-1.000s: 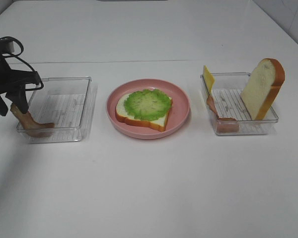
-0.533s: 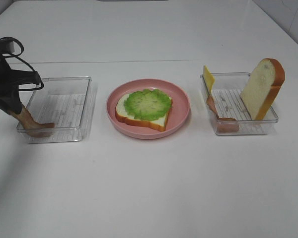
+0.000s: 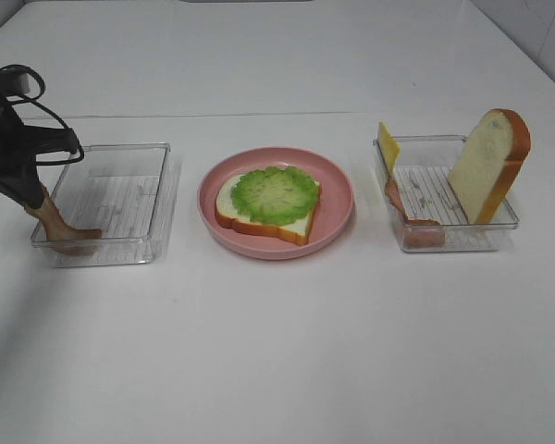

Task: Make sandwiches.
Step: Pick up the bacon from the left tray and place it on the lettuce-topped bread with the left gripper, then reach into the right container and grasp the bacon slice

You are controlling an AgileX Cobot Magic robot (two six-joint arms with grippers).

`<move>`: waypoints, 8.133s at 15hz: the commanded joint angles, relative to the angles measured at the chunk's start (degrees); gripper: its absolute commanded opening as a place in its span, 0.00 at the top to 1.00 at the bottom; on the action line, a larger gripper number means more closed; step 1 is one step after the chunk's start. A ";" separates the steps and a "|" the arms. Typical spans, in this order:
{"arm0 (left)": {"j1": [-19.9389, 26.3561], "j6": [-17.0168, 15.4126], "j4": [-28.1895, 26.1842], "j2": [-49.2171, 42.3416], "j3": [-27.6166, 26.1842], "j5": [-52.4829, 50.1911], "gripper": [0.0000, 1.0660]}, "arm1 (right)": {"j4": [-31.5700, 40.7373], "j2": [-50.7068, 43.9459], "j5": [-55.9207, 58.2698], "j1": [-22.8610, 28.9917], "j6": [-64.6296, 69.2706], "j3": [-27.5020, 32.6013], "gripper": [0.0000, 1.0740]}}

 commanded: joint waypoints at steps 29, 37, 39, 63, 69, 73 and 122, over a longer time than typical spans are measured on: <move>-19.37 17.93 -48.07 22.80 -33.58 6.99 1.00 | 0.00 -0.86 -0.69 -0.29 -0.06 0.23 0.27; -16.04 15.58 -36.61 22.80 -33.58 8.31 1.00 | 0.11 -0.86 -0.69 -0.29 -0.06 0.23 0.27; -15.99 14.21 -34.09 22.80 -33.58 8.25 1.00 | 0.11 -0.86 -0.69 -0.29 -0.06 0.23 0.27; -16.04 -0.63 6.30 -3.32 -35.92 22.80 0.20 | 0.11 -0.86 -0.69 -0.29 -0.06 0.23 0.27; -16.04 1.66 6.42 -22.40 -15.87 21.77 0.20 | 0.11 -0.86 -0.69 -0.29 -0.06 0.23 0.27; -16.04 1.49 6.30 -38.67 7.45 14.04 0.20 | 0.11 -0.86 -0.69 -0.29 -0.06 0.23 0.27; -16.04 4.41 6.93 -117.23 52.65 9.05 0.20 | 10.77 105.77 0.80 13.81 -4.58 -59.70 0.32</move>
